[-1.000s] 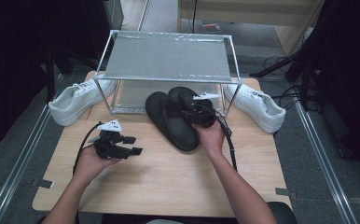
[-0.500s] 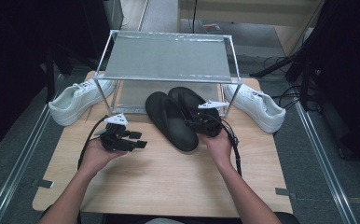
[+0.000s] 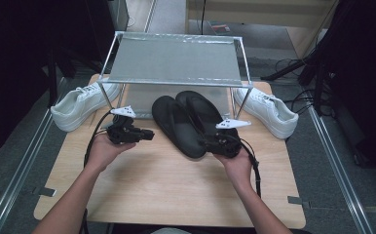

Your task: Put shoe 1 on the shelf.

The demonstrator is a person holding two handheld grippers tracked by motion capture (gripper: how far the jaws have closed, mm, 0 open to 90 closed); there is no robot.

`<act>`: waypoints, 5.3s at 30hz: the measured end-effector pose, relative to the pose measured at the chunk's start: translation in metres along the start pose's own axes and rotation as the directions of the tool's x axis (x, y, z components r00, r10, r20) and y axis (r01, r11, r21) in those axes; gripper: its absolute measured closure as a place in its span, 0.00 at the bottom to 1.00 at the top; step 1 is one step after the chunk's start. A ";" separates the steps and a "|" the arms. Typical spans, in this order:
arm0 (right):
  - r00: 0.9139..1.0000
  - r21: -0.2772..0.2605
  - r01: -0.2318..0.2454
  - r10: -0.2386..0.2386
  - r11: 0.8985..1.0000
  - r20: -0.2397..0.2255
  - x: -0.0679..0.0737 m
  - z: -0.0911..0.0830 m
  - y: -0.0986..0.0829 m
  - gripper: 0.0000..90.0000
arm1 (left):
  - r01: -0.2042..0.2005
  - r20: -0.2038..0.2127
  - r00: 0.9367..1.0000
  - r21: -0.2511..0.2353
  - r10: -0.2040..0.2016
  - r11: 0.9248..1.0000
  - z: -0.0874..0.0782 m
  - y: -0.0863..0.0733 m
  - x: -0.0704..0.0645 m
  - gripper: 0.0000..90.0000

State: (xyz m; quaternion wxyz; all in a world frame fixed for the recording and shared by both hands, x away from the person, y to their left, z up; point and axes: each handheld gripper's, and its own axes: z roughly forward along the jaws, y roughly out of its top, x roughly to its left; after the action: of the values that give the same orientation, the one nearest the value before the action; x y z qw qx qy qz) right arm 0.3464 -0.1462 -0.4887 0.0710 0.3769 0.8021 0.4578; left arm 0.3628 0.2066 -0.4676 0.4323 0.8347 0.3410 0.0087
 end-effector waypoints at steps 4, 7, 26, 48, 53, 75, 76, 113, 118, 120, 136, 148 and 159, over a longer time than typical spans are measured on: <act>1.000 0.010 -0.013 0.013 1.000 -0.026 -0.001 -0.002 -0.010 0.70 | -0.020 0.004 1.000 -0.003 0.020 1.000 -0.002 0.013 0.003 0.97; 1.000 0.028 -0.013 0.014 1.000 -0.027 -0.002 -0.004 -0.014 0.72 | -0.033 0.008 0.999 -0.006 0.033 0.999 -0.004 0.022 0.007 0.99; 0.999 0.085 -0.005 0.009 0.996 -0.048 -0.003 0.002 -0.033 1.00 | -0.096 -0.013 0.995 -0.010 0.096 0.995 -0.015 0.086 0.020 1.00; 0.997 0.138 0.064 -0.056 0.988 -0.060 -0.004 0.006 -0.037 1.00 | -0.170 -0.065 0.983 0.022 0.171 0.985 -0.029 0.156 0.036 1.00; 0.997 0.145 0.058 -0.050 0.988 -0.058 -0.007 0.007 -0.038 1.00 | -0.163 -0.057 0.985 0.015 0.164 0.986 -0.026 0.166 0.045 1.00; 0.999 0.141 0.041 -0.036 0.989 -0.035 -0.007 0.021 -0.037 1.00 | -0.133 -0.122 0.983 0.032 0.136 0.991 -0.018 0.163 0.062 1.00; 0.999 0.138 0.039 -0.035 0.990 -0.033 -0.006 0.023 -0.037 1.00 | -0.150 -0.138 0.978 0.039 0.154 0.988 -0.017 0.164 0.060 1.00; 0.996 0.116 0.082 -0.078 0.990 -0.035 0.038 0.082 -0.005 1.00 | -0.099 -0.122 0.987 0.026 0.102 0.995 -0.017 0.163 0.063 1.00; 0.997 0.092 0.071 -0.069 0.993 -0.025 0.040 0.087 0.003 1.00 | -0.089 -0.125 0.988 0.014 0.090 0.996 -0.017 0.161 0.063 1.00; 0.997 0.086 0.071 -0.070 0.994 -0.021 0.040 0.089 0.006 1.00 | -0.082 -0.115 0.990 0.013 0.083 0.997 -0.017 0.161 0.064 1.00; 0.994 0.134 0.105 -0.100 0.985 -0.039 0.045 0.086 -0.010 1.00 | -0.096 -0.114 0.989 0.004 0.096 0.995 -0.017 0.160 0.065 1.00; 0.998 0.088 0.059 -0.056 0.994 -0.040 0.037 0.101 0.007 1.00 | -0.102 -0.121 0.987 0.005 0.102 0.995 -0.017 0.160 0.064 1.00; 0.998 0.088 0.031 -0.027 0.996 -0.048 0.035 0.125 0.026 1.00 | -0.102 -0.130 0.986 0.009 0.102 0.995 -0.017 0.160 0.063 1.00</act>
State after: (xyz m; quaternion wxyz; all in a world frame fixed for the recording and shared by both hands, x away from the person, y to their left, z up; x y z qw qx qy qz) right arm 0.3934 -0.0300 -0.5312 0.0423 0.3571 0.8284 0.4295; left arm 0.4961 0.1918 -0.3582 0.4072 0.8493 0.3252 0.0849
